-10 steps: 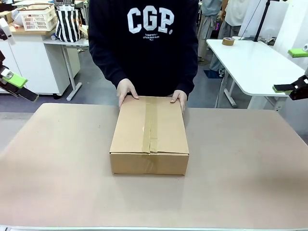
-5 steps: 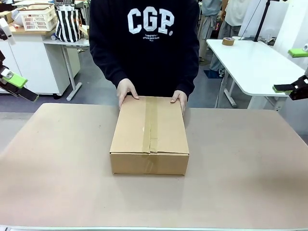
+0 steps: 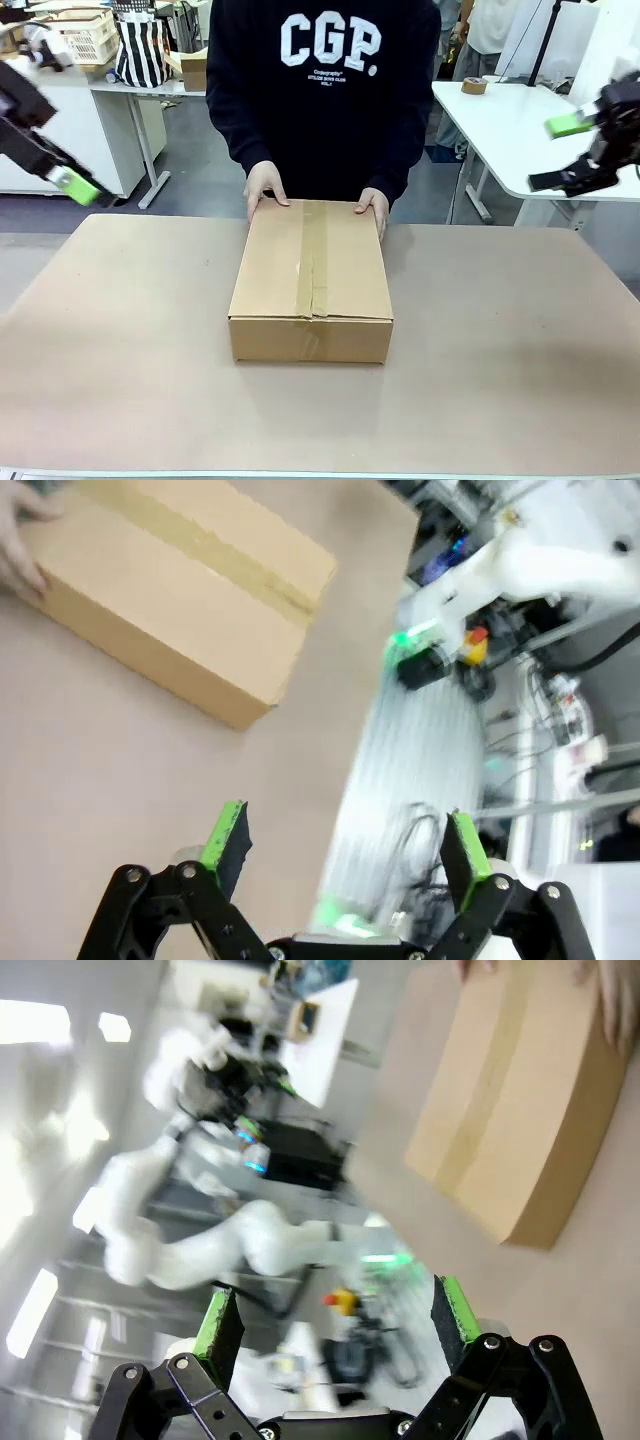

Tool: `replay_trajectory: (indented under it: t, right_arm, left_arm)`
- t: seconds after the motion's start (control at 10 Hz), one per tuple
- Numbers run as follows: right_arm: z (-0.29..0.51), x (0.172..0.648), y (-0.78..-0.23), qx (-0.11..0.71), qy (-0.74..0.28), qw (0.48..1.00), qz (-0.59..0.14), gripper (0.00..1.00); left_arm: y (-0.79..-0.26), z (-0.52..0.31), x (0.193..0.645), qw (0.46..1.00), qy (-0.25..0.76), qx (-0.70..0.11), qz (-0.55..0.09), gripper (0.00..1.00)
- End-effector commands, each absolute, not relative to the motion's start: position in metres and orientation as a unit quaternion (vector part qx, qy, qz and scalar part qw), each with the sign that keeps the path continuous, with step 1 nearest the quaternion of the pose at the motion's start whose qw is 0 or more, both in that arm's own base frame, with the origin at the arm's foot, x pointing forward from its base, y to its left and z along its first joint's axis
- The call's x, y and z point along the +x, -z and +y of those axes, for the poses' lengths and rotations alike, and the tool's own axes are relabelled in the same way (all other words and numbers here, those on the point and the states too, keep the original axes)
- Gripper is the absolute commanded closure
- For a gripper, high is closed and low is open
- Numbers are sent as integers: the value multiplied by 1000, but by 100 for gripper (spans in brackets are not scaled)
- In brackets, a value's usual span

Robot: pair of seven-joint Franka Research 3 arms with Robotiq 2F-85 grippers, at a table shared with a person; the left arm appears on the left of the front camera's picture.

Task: Pack the gift set into the box.
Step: Press and hold the closed box until the human finishes sealing it.

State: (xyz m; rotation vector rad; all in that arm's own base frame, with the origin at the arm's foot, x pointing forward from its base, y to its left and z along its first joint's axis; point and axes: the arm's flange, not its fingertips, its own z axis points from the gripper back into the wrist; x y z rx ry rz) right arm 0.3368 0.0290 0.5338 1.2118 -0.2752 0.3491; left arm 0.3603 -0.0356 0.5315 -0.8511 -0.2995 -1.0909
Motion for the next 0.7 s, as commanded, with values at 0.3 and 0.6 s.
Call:
replay_trajectory:
  t: [0.3,0.6]
  right_arm:
    - [140,371,-493,333,-368,781,-379,0]
    - [128,364,-515,370,-370,795,-307,0]
  left_arm:
    - [-472,-118,385,662,588,-164,-434,0]
    - [-499,-100,389,705,592,-204,-333,0]
